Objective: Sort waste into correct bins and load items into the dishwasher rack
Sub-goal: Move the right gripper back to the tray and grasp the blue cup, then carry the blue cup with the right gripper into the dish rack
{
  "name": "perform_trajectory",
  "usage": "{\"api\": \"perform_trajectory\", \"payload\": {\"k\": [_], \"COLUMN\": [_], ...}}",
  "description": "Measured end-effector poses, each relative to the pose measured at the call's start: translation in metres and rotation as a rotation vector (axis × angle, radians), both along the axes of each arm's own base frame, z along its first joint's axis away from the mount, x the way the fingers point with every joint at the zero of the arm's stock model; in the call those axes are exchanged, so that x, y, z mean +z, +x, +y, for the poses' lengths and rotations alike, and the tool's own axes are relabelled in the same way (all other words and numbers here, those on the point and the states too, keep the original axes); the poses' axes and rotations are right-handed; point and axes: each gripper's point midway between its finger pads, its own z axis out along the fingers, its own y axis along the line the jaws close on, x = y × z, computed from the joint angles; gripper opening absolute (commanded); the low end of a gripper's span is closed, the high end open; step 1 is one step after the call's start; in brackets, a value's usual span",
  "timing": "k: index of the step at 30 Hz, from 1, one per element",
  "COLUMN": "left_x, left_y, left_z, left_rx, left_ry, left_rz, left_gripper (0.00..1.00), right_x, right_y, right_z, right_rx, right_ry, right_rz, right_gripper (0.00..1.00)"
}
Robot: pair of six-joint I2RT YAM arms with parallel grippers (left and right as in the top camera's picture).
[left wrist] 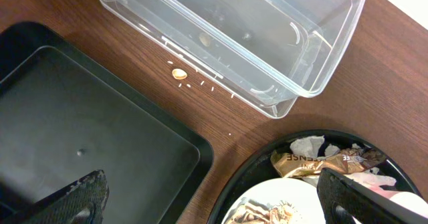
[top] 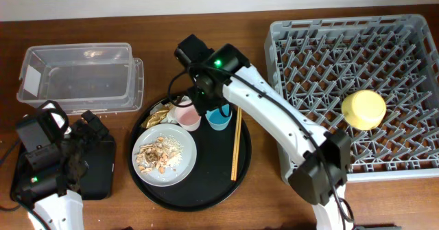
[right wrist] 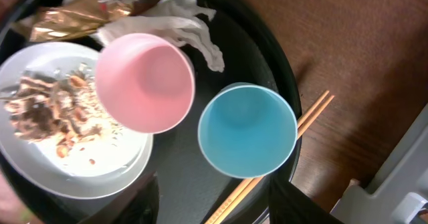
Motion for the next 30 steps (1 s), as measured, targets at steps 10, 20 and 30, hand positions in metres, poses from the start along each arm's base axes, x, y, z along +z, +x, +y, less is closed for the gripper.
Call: {"api": "perform_trajectory", "payload": {"k": [10,20,30], "left_x": [0.000,0.000,0.000], "left_y": [0.000,0.000,0.000], "left_z": [0.000,0.000,0.000], "left_rx": [0.000,0.000,0.000], "left_ry": [0.000,0.000,0.000], "left_rz": [0.000,-0.001,-0.001], "left_gripper": [0.99,0.99,0.99], "right_x": [-0.056,-0.089,-0.099], "right_y": [-0.028,-0.023,-0.029], "right_z": [-0.010,-0.005,-0.015], "right_rx": [0.247,0.364,0.379], "right_ry": [-0.144,-0.151,-0.189], "right_rz": [0.094,0.062,0.090], "right_gripper": [0.46,0.31,0.04]}}
